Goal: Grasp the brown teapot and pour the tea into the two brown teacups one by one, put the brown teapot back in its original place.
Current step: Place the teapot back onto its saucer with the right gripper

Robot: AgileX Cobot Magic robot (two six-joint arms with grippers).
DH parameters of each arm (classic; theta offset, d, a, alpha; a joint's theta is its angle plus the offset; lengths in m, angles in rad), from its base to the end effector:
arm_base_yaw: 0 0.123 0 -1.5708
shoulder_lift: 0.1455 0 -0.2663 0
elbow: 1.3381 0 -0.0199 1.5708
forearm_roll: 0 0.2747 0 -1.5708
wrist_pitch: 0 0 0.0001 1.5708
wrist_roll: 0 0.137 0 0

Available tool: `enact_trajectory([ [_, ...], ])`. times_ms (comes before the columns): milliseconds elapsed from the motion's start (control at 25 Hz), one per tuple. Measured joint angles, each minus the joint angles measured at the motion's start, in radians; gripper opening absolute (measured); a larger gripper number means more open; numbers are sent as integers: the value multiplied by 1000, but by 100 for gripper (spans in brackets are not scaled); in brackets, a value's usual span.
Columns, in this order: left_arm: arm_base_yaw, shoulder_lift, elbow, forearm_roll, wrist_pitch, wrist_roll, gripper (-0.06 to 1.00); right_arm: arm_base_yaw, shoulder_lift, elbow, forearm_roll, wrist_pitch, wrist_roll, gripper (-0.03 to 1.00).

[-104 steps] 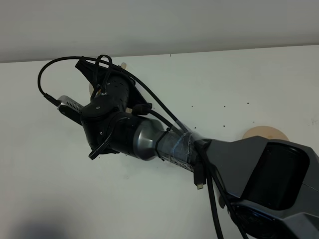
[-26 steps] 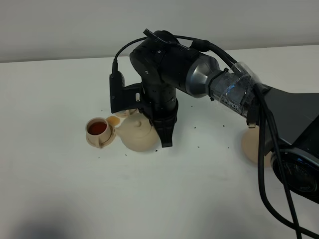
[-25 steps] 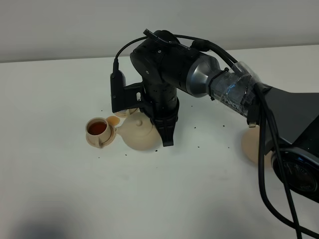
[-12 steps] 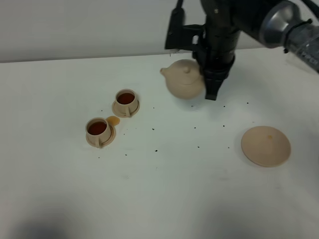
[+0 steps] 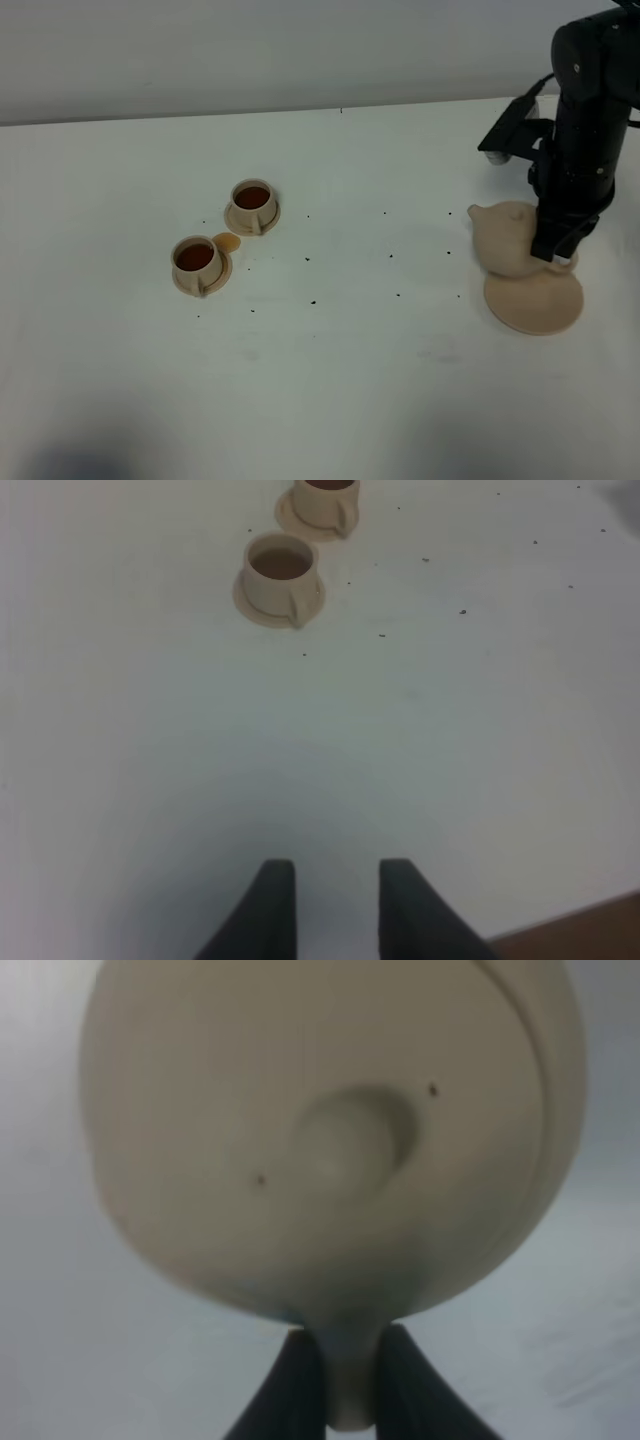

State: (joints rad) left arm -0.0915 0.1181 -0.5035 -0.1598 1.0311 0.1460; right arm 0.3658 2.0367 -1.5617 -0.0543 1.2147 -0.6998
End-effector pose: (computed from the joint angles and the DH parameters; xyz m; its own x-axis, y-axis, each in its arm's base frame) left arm 0.0918 -0.0272 0.2638 -0.5088 0.1097 -0.8539 0.2389 0.9709 -0.0177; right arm 0.3857 0.1403 0.1188 -0.4663 -0.8828 0.0570 -0.8846 0.4661 -0.0177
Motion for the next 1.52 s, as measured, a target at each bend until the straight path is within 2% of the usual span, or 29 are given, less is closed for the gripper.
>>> enact_trajectory([
  [80, 0, 0, 0, 0, 0, 0, 23, -2, -31, 82, 8, -58, 7, 11],
  [280, 0, 0, 0, 0, 0, 0, 23, -2, -119, 277, 2, -278, 66, 11],
  [360, 0, 0, 0, 0, 0, 0, 23, -2, -138, 317, -16, -318, 99, 11],
  [560, 0, 0, 0, 0, 0, 0, 23, -2, -148, 337, -43, -319, 146, 11],
  [920, 0, 0, 0, 0, 0, 0, 23, -2, -151, 337, -48, -239, 181, 11],
  [1280, 0, 0, 0, 0, 0, 0, 23, -6, -149, 337, -46, -238, 181, 11],
  [1520, 0, 0, 0, 0, 0, 0, 23, -9, -142, 372, -38, -277, 173, 11],
])
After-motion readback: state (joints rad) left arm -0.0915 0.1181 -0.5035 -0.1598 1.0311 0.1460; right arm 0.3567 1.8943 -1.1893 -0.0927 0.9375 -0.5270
